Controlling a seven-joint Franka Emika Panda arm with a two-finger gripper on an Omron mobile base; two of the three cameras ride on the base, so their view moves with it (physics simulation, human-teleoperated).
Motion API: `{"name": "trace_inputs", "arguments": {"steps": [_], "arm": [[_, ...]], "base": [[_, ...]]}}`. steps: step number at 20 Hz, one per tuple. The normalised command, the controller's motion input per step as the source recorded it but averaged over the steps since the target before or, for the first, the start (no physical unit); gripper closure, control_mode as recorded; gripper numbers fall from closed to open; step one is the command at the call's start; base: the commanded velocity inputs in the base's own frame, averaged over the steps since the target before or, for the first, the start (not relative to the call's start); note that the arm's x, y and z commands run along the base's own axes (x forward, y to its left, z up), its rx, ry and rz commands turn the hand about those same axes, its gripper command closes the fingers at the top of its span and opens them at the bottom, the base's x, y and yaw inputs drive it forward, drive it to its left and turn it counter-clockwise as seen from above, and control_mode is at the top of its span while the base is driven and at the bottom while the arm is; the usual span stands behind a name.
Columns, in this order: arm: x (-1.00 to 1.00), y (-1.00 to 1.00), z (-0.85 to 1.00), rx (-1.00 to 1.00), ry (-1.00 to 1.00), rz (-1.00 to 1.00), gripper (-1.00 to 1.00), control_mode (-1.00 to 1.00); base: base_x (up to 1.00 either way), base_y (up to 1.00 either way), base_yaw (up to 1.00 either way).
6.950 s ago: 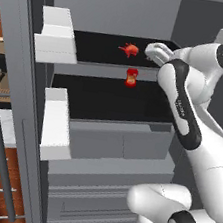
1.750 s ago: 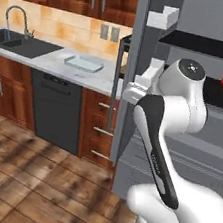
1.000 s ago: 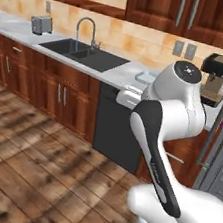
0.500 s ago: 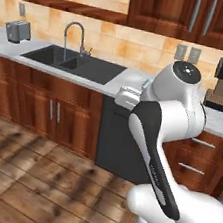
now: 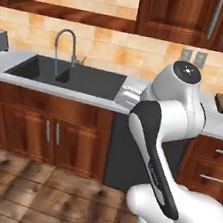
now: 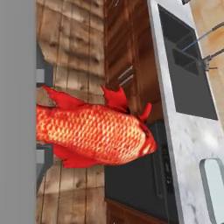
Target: Take the fish out of the fridge, briefly rinse it in the sink, and place it on the tray next to the sink.
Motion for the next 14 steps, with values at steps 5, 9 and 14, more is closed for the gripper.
{"name": "trace_inputs", "arguments": {"steps": [5, 9, 14], "arm": [[0.0, 0.0, 0.0, 0.0, 0.0, 0.0, 1.0, 1.0], [0.0, 0.0, 0.0, 0.0, 0.0, 0.0, 1.0, 1.0], [0.0, 0.0, 0.0, 0.0, 0.0, 0.0, 1.0, 1.0]], "base": [[1.0, 1.0, -0.39], [1.0, 0.99, -0.44], [1.0, 1.0, -0.33]]}}
